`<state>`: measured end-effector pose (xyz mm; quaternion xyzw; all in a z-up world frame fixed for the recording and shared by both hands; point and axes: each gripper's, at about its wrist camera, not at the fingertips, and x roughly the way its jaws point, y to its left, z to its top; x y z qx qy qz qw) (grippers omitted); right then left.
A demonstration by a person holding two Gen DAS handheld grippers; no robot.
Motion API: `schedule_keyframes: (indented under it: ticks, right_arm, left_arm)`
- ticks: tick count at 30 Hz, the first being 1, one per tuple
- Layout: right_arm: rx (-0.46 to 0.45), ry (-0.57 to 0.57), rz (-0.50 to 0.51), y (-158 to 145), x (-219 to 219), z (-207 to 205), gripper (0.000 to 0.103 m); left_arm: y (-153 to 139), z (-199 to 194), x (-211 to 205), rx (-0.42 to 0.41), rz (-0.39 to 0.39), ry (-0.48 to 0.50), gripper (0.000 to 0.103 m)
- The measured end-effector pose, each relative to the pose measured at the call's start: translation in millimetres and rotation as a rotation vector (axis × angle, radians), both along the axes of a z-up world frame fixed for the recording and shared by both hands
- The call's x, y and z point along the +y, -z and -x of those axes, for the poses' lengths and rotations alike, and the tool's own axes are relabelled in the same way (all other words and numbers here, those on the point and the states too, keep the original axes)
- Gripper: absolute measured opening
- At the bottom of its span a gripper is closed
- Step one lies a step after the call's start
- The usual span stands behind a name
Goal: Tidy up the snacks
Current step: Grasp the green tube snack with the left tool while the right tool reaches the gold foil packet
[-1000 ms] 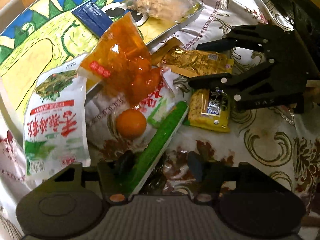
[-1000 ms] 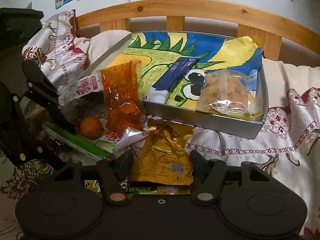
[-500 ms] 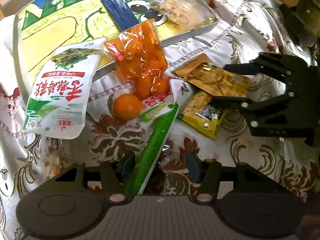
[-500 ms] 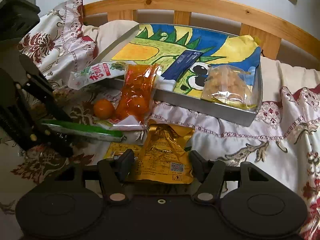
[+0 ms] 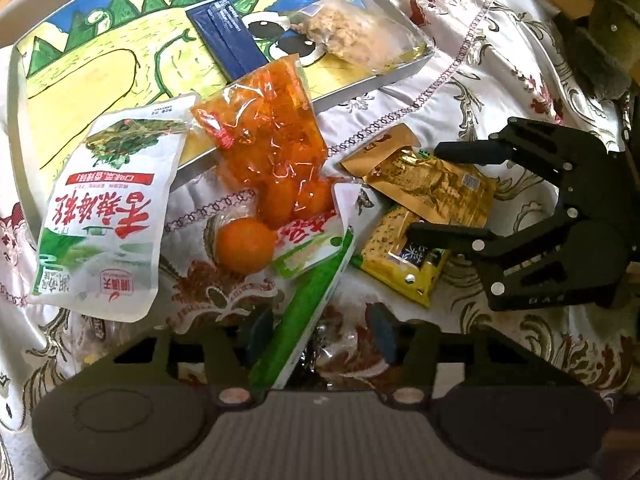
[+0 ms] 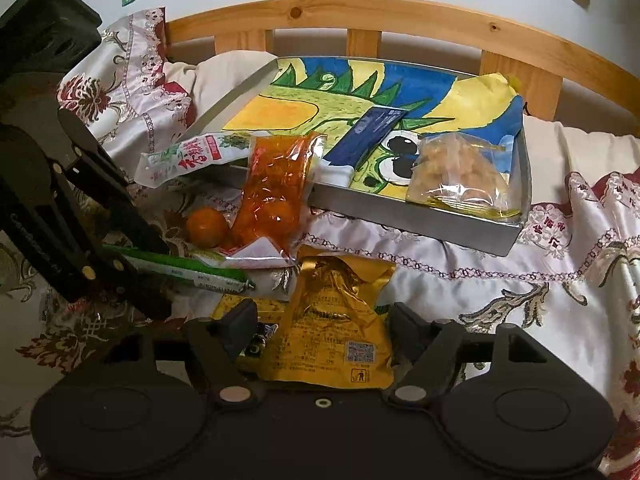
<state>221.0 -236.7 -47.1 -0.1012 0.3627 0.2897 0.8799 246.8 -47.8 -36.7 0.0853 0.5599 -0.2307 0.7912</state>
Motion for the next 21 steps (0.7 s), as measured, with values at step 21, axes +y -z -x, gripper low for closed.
schedule_keyframes:
  ticks: [21]
  right_arm:
    - [0.076,0.054,-0.048,6,-2,-2,0.077]
  left_arm:
    - [14,25,-10,0.064,0.042,-0.155,0.025]
